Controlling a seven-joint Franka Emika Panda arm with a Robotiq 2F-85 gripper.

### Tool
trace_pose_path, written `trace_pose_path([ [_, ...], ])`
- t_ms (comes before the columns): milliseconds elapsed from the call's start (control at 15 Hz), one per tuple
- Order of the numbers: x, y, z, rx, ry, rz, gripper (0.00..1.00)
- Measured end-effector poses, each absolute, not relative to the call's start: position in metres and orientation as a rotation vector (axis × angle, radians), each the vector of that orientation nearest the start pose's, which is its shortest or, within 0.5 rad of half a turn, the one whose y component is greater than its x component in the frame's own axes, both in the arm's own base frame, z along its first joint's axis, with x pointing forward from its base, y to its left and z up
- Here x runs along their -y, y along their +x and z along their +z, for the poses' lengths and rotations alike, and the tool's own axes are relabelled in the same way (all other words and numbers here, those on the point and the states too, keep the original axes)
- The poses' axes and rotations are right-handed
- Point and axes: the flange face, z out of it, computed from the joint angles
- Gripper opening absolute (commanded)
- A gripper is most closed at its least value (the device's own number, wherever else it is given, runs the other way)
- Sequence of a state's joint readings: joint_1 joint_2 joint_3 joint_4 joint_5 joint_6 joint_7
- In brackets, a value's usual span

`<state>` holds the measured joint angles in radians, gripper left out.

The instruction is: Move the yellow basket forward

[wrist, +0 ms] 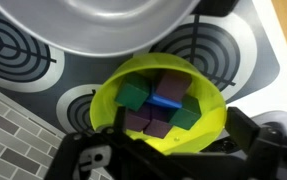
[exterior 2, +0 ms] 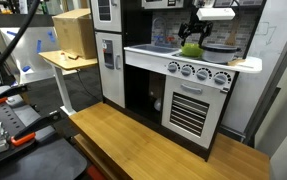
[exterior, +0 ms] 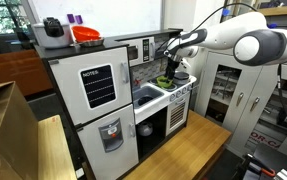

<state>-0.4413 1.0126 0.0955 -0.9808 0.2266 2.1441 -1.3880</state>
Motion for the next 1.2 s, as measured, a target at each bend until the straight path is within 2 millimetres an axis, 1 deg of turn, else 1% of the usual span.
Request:
trace_pose_path([
  [267,0.288,0.744,0.249,1.304,-2.741,-0.444,1.0],
  [333,0.287,0.743,0.245,1.305,-2.737,-0.433,0.75],
  [400,0.287,0.743,0.244,1.306,-2.737,-0.43,0.74],
  [533,0.288,0.744,0.247,1.307,-2.741,-0.436,0.58],
  [600,0.289,0.745,0.249,1.308,-2.744,-0.442,0.9],
  [667,0.289,0.745,0.25,1.31,-2.745,-0.445,0.91],
  [800,0.289,0.745,0.251,1.313,-2.745,-0.447,1.0],
  [1200,0.289,0.745,0.248,1.317,-2.743,-0.445,1.0],
])
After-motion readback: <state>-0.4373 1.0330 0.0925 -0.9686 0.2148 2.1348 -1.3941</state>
